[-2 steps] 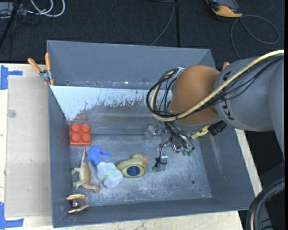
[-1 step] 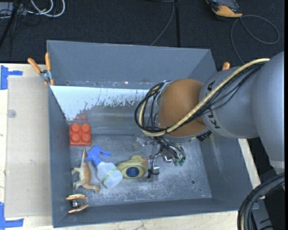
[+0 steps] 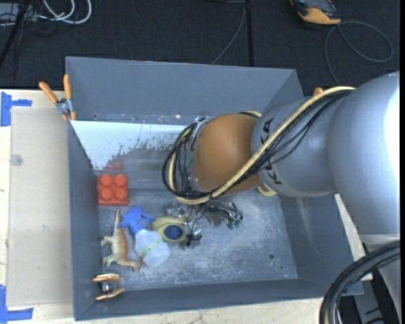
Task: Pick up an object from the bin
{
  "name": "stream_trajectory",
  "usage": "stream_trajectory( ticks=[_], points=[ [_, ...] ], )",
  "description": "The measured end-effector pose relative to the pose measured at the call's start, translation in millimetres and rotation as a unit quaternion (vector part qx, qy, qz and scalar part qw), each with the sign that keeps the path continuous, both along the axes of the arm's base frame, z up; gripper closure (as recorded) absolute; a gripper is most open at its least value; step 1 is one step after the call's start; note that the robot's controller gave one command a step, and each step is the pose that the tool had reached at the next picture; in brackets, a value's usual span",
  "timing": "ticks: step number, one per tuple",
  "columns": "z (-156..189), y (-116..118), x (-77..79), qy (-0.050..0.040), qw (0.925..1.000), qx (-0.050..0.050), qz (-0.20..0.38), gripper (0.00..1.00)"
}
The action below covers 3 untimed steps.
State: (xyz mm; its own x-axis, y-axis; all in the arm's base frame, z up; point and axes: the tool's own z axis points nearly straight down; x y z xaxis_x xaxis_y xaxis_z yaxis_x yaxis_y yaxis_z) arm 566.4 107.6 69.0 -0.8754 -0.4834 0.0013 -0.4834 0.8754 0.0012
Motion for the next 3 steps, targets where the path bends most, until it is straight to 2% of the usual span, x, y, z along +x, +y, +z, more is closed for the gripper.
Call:
stream_trajectory(
  ticks=[1,2,3],
  points=[
    [0,0,0.0,0.0,1.0,0.0,0.0,1.0],
    [95,-3,-4.6,0.0002,0.9998,0.0,-0.022,1.0],
    [95,-3,-4.6,0.0002,0.9997,0.0,-0.022,1.0]
  ],
)
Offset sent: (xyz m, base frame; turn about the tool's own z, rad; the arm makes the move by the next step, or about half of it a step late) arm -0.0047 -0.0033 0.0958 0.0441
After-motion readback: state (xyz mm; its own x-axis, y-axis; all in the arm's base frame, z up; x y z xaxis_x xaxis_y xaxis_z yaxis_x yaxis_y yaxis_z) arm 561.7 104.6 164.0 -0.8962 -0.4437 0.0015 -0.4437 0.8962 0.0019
